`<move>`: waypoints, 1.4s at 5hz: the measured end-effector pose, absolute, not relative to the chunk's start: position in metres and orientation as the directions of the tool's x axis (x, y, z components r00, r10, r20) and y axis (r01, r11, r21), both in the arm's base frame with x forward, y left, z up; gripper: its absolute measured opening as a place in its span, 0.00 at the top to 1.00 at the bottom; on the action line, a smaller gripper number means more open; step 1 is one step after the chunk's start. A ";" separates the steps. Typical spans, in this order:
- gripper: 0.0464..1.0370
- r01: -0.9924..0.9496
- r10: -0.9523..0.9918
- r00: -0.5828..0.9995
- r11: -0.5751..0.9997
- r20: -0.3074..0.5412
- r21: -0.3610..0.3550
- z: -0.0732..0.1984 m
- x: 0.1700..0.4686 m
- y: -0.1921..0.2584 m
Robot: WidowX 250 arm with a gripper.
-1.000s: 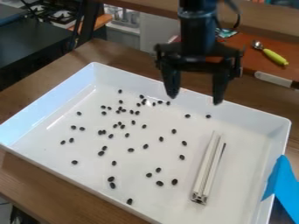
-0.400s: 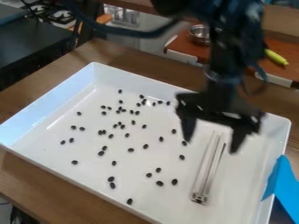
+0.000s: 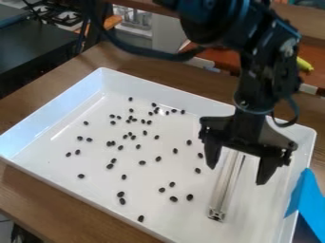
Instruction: Sweep into pile
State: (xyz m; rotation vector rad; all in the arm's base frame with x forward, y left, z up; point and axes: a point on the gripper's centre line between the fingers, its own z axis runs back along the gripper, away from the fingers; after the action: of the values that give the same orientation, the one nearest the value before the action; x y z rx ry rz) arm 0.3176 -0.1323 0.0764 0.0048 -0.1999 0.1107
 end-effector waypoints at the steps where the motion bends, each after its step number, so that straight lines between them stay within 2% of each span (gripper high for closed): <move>1: 0.04 -0.113 0.111 0.972 0.994 0.206 -0.001 0.071 0.318 -0.131; 4: 0.04 -0.112 0.109 0.974 0.994 0.200 0.005 0.061 0.315 -0.127; 5: 0.10 -0.118 0.112 0.975 0.993 0.192 0.018 0.053 0.317 -0.121; 6: 0.40 -0.122 0.117 0.972 0.992 0.202 0.015 0.051 0.318 -0.117; 7: 0.64 -0.117 0.110 0.974 0.993 0.196 0.026 0.043 0.317 -0.113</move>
State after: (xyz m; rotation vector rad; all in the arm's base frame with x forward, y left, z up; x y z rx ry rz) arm 0.3170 -0.1126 0.0433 0.0375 -0.1960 0.1148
